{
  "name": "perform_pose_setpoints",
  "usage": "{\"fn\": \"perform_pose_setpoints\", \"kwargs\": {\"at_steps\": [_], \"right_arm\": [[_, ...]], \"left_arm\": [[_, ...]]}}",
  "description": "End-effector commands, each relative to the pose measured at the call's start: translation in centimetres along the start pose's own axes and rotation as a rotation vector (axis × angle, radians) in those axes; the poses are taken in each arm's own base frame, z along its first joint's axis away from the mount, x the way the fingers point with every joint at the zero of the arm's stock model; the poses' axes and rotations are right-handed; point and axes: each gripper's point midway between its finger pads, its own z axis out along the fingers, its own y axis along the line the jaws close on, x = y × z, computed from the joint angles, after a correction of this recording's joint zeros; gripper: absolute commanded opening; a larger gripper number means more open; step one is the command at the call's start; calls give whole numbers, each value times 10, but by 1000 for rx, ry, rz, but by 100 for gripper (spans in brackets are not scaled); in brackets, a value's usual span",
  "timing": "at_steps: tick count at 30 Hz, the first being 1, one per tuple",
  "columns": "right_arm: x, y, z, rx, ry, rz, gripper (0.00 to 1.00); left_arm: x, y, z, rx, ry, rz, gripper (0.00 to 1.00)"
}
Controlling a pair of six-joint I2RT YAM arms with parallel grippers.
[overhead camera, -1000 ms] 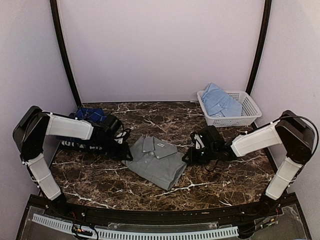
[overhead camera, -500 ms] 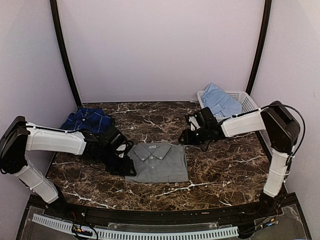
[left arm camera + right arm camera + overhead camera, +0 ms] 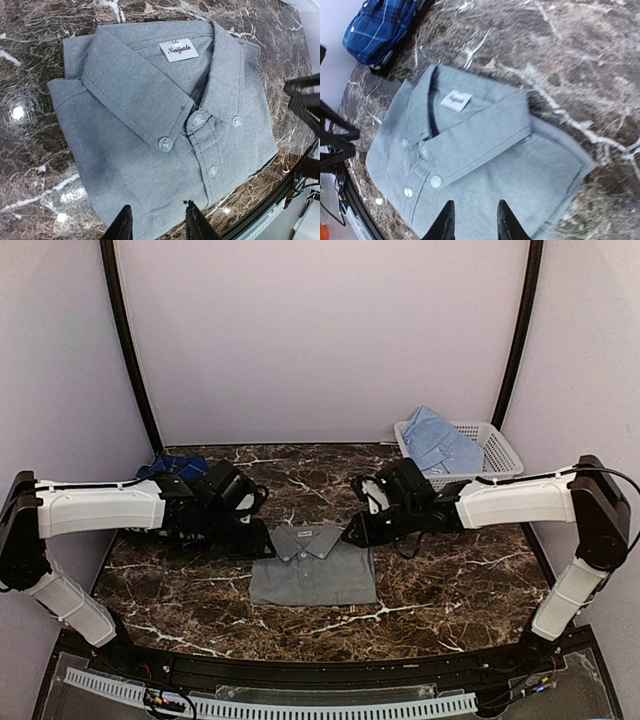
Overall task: Fold and stack the long sleeve shirts
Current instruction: Rotate the square-folded shirt at the center of the board, then smooth out the square-folded shirt at the center of the board.
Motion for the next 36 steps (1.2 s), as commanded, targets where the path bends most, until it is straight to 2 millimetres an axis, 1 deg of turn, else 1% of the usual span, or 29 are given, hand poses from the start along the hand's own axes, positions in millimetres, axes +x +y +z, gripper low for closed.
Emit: {"fn": "perform_pose_setpoints", "kwargs": {"at_steps": [1, 4, 5, 6, 7, 8, 9, 10, 11, 12, 13, 14, 16, 19, 21, 24, 25, 27, 30, 31, 32, 34, 36], "right_arm": [[38, 11, 13, -40, 72, 53, 25], [61, -4, 20, -24, 99, 126, 23], [68, -8, 20, -22, 106, 146, 22], [78, -12, 21, -21, 116, 163, 21], [86, -16, 21, -21, 125, 179, 21], [95, -19, 21, -24, 135, 193, 20], [105, -22, 20, -26, 145, 208, 20], [117, -27, 19, -21, 161, 219, 20], [123, -29, 18, -18, 166, 228, 20], [127, -32, 17, -11, 169, 230, 20], [130, -34, 16, -3, 173, 230, 20], [130, -35, 15, 3, 172, 226, 20], [126, -35, 12, 15, 166, 216, 21], [112, -34, 5, 46, 142, 192, 21], [99, -31, -3, 67, 120, 176, 21], [73, -21, -16, 73, 67, 149, 22], [65, -18, -17, 72, 51, 141, 22], [46, -9, -18, 59, 15, 126, 23], [28, 0, -7, 45, -3, 106, 23], [23, 2, -2, 42, -6, 101, 23], [19, 2, 4, 41, -10, 97, 23], [12, 0, 17, 31, -13, 99, 23], [7, -8, 28, 19, -14, 120, 23]], "left_arm": [[-11, -8, 19, 18, 8, 32, 34], [-13, -11, 31, 32, 25, 33, 30], [-13, -9, 36, 30, 29, 29, 30], [-9, -4, 40, 22, 40, 19, 29], [-10, 2, 44, 16, 42, 5, 29], [-4, 10, 48, 5, 56, -14, 29], [-7, 17, 50, 5, 46, -38, 29], [1, 28, 54, -8, 64, -57, 29], [3, 41, 57, -14, 65, -88, 29], [3, 47, 58, -5, 69, -112, 28], [7, 53, 61, 0, 75, -122, 28], [7, 56, 62, 5, 81, -132, 28], [9, 59, 65, 6, 93, -128, 28], [7, 56, 63, 12, 93, -112, 28], [3, 53, 55, 14, 75, -107, 28], [-3, 48, 34, 10, 38, -91, 28], [-9, 44, 25, 13, 9, -80, 28], [-11, 40, 14, 4, -12, -64, 28], [-5, 28, 6, 18, -6, -39, 27], [0, 20, 4, 47, 5, -26, 27], [3, 16, 6, 66, 10, -21, 27], [15, 5, 8, 125, 49, -12, 26], [30, 4, 17, 148, 95, -12, 25]]}}
